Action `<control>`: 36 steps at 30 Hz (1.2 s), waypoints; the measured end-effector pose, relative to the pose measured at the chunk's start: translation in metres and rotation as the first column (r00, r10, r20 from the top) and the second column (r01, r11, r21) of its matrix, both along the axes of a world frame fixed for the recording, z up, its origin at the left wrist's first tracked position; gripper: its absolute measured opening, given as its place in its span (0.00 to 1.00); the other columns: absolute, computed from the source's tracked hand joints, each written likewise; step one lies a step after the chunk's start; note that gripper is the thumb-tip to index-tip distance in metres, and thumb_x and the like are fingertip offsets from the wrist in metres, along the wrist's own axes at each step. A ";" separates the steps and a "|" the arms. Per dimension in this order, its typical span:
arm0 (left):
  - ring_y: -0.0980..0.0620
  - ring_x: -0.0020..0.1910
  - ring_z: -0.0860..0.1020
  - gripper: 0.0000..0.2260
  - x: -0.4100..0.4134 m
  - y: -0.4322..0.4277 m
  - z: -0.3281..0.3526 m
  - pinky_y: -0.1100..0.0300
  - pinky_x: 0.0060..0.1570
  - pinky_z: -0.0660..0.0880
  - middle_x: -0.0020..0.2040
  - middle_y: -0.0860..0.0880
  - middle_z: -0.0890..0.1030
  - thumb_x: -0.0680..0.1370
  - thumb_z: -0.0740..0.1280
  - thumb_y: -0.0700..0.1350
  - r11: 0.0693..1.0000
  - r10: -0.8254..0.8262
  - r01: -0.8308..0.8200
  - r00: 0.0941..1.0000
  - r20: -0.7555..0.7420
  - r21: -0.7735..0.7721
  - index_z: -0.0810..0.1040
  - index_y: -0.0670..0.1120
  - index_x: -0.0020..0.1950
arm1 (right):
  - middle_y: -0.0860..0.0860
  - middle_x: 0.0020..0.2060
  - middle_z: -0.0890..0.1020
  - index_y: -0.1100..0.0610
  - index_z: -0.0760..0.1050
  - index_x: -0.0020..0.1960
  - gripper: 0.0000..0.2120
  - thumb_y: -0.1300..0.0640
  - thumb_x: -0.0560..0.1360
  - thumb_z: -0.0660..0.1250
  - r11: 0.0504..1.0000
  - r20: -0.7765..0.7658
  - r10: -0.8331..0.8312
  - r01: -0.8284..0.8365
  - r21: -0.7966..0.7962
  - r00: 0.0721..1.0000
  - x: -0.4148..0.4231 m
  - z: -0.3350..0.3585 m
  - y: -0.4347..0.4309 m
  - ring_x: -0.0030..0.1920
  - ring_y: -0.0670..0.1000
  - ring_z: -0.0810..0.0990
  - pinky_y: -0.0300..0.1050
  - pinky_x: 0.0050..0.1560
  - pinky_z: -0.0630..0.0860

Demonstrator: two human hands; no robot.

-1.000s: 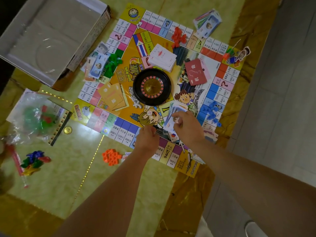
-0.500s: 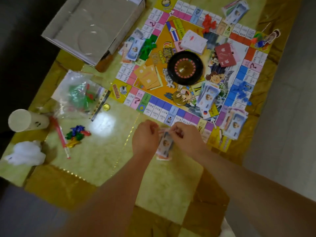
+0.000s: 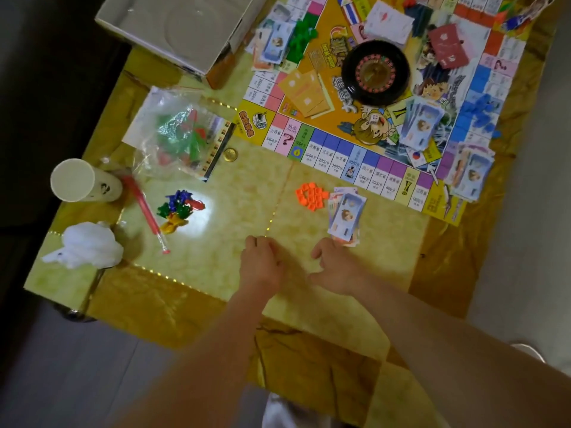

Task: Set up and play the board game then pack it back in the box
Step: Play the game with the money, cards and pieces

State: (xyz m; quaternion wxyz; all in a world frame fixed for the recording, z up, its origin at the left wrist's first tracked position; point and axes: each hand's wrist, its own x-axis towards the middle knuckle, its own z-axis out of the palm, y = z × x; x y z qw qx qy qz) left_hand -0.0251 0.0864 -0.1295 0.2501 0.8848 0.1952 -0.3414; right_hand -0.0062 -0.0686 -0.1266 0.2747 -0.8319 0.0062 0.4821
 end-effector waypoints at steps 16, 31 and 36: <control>0.40 0.58 0.71 0.15 0.012 0.006 -0.012 0.48 0.56 0.74 0.62 0.42 0.67 0.73 0.63 0.33 0.999 -0.008 0.010 0.997 -0.071 0.037 0.69 0.39 0.60 | 0.59 0.64 0.64 0.63 0.61 0.66 0.28 0.59 0.72 0.70 0.968 0.051 0.102 -0.088 -0.234 0.993 -0.002 -0.006 0.019 0.64 0.58 0.66 0.47 0.57 0.69; 0.45 0.56 0.72 0.12 0.088 0.158 0.034 0.56 0.53 0.68 0.59 0.43 0.72 0.74 0.63 0.36 0.998 0.053 -0.056 0.831 0.553 -0.011 0.76 0.44 0.57 | 0.52 0.38 0.80 0.54 0.74 0.38 0.08 0.58 0.76 0.66 0.823 0.145 -0.566 0.566 0.039 0.812 0.046 0.008 0.139 0.39 0.54 0.80 0.44 0.41 0.74; 0.39 0.71 0.61 0.20 0.126 0.195 0.025 0.47 0.66 0.59 0.73 0.38 0.61 0.77 0.62 0.43 0.978 0.029 -0.111 0.912 0.410 0.178 0.69 0.50 0.69 | 0.55 0.50 0.79 0.49 0.74 0.55 0.09 0.59 0.77 0.65 0.706 0.006 -0.681 0.655 0.269 0.732 0.077 0.013 0.190 0.42 0.52 0.80 0.41 0.41 0.75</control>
